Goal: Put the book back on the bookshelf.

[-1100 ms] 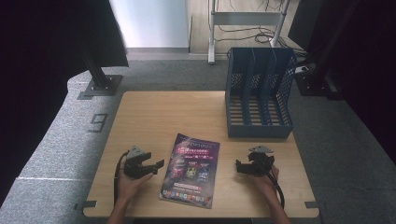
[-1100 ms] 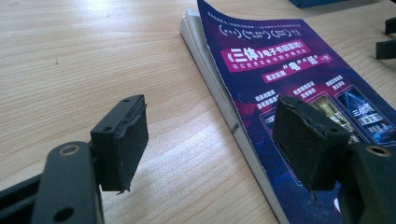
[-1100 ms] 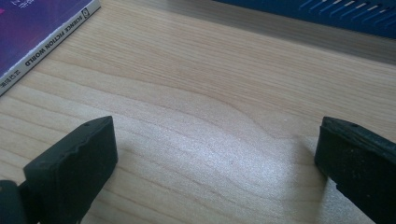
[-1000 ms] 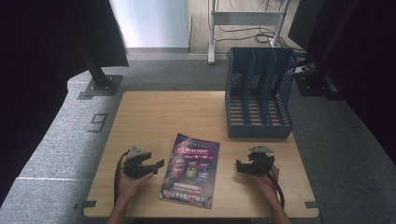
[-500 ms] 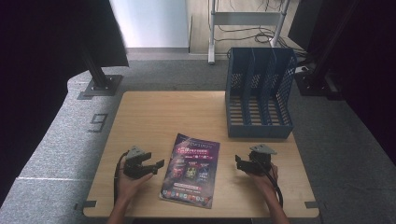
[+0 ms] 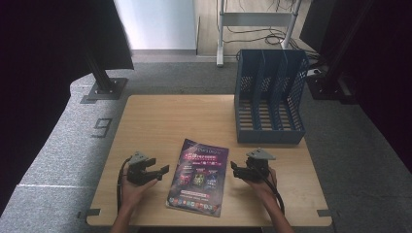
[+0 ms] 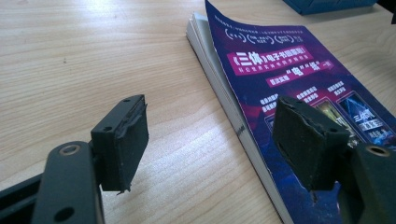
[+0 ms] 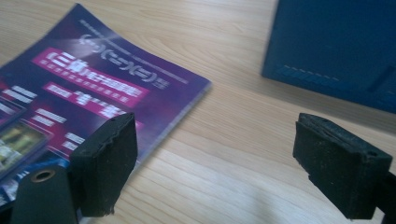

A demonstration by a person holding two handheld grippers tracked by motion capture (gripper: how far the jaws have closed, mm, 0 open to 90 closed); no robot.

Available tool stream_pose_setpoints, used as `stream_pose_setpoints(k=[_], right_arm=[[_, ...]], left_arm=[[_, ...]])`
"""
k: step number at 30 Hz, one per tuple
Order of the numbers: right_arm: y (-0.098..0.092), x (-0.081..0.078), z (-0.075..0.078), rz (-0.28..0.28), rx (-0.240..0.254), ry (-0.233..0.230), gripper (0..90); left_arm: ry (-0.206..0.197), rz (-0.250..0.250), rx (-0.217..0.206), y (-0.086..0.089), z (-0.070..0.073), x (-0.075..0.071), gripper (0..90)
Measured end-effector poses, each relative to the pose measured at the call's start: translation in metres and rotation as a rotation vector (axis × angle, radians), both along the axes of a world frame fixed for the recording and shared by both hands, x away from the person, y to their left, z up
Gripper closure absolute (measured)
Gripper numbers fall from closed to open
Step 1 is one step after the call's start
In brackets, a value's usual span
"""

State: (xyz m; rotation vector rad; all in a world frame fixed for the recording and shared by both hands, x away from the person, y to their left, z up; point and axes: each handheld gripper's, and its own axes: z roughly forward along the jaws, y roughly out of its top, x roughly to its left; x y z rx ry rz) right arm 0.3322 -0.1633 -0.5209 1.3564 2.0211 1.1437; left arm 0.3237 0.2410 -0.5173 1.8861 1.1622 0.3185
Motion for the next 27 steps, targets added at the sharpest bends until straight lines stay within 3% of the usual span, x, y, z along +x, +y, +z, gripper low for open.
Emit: stream_pose_setpoints(k=[15,27], right_arm=[[0.045,0.016,0.005,0.058,0.035,0.002,13.7],[0.067,0.024,-0.011,0.084,-0.014,0.027,13.5]], left_arm=[[0.0,-0.013,-0.001,-0.005,-0.001,0.001,27.4],[0.018,-0.019,-0.008,-0.013,-0.005,-0.002,27.3]])
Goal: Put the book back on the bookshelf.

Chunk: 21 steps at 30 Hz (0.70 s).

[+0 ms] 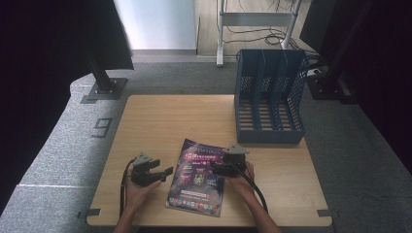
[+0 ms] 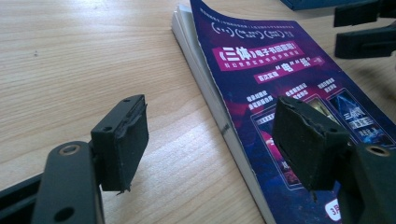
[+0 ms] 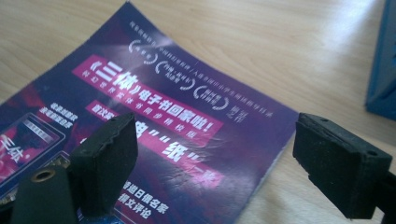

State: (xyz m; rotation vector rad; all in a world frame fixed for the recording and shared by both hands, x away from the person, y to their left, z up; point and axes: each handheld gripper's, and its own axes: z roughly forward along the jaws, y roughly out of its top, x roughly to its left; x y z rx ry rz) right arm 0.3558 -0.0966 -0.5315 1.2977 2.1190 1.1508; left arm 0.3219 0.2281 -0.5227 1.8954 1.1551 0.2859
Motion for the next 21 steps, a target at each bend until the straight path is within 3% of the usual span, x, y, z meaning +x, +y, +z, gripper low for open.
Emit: stream_pose_setpoints(k=[13,16,21], right_arm=[[0.011,0.002,-0.014,0.029,-0.029,0.035,13.6],[0.012,0.002,-0.016,0.047,-0.013,0.06,13.3],[0.015,0.0,-0.017,0.049,-0.034,0.047,13.3]], left_arm=[[-0.012,-0.008,0.003,-0.003,0.002,-0.002,27.3],[-0.013,-0.01,0.006,-0.004,0.003,-0.002,27.3],[-0.016,-0.011,0.009,-0.005,0.003,-0.003,27.3]])
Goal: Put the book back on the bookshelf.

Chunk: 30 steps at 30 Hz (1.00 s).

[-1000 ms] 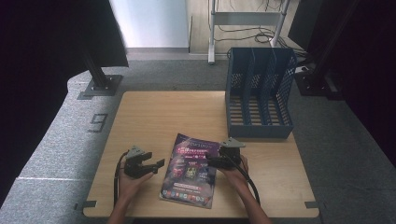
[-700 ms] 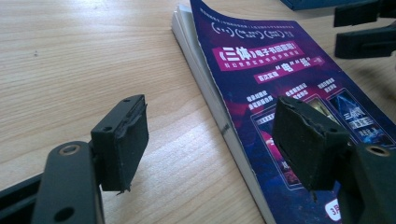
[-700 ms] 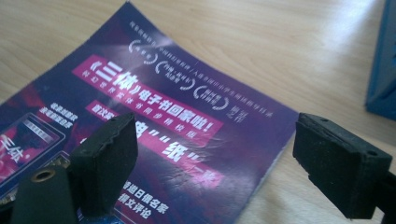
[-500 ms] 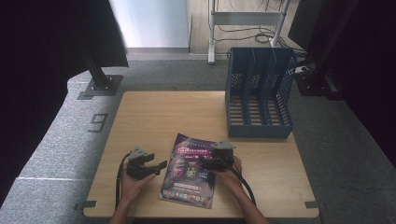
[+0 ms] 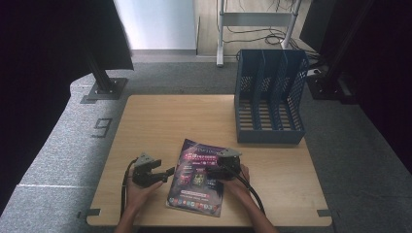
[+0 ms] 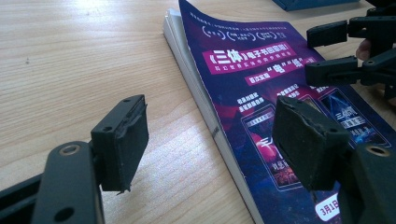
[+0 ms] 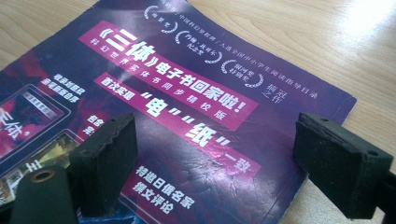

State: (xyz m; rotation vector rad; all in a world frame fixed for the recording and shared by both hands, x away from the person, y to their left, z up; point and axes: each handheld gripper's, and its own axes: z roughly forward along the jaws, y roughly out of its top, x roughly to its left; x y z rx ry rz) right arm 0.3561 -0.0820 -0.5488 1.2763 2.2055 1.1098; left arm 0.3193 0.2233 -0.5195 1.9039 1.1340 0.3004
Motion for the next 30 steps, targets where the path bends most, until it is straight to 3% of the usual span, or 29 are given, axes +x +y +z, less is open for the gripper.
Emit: stream_pose_setpoints(k=[15,30], right_arm=[[-0.001,0.002,-0.001,-0.034,-0.038,-0.012,12.8],[-0.009,0.009,-0.004,-0.053,-0.005,0.017,11.1]], left_arm=[[0.007,0.001,0.012,-0.003,-0.002,0.0,27.4],[0.014,-0.014,0.029,-0.009,-0.006,0.001,27.4]])
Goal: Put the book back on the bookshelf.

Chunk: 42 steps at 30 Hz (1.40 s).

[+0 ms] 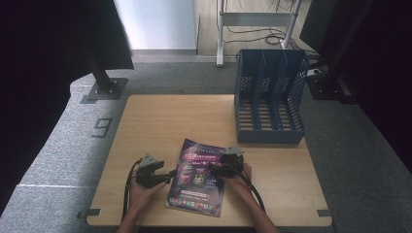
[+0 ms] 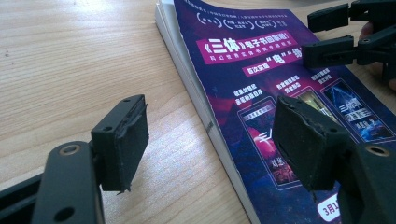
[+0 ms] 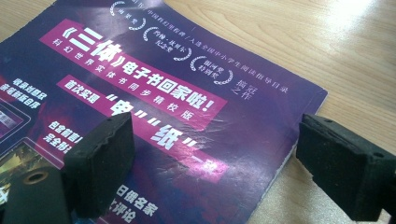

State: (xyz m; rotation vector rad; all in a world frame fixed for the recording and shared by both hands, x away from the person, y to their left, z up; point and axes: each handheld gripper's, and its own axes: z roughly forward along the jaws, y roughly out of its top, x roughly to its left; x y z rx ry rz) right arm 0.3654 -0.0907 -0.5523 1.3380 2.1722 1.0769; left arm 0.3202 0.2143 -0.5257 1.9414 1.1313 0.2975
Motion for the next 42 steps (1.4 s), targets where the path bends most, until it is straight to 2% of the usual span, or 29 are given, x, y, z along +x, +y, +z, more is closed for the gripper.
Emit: stream_pose_setpoints(k=[4,10,21,25,31,33,37,42], right_arm=[[-0.003,0.002,-0.001,-0.004,0.019,0.019,11.8],[-0.006,0.002,-0.001,0.001,0.029,0.022,13.4],[-0.008,0.001,-0.001,0.004,0.03,0.017,16.7],[-0.007,0.001,-0.001,0.004,0.026,0.015,16.8],[-0.007,0.001,-0.001,0.004,0.026,0.015,16.8],[-0.007,0.001,-0.001,0.005,0.027,0.015,16.8],[-0.007,0.001,-0.001,0.005,0.027,0.015,16.9],[-0.007,0.001,-0.001,0.006,0.027,0.015,17.0]], left_arm=[[-0.001,0.008,-0.003,0.002,0.0,0.001,27.4],[0.003,0.013,0.008,-0.001,-0.002,0.004,27.4],[0.014,-0.003,0.041,-0.02,-0.001,0.03,27.3],[0.023,0.008,0.025,-0.024,-0.005,0.038,27.4],[0.028,-0.025,0.03,-0.038,-0.008,0.051,27.4],[0.032,-0.033,0.049,-0.04,-0.009,0.054,27.1],[0.043,-0.043,0.018,-0.042,-0.011,0.059,27.1],[0.049,-0.058,0.022,-0.048,-0.013,0.059,27.0]])
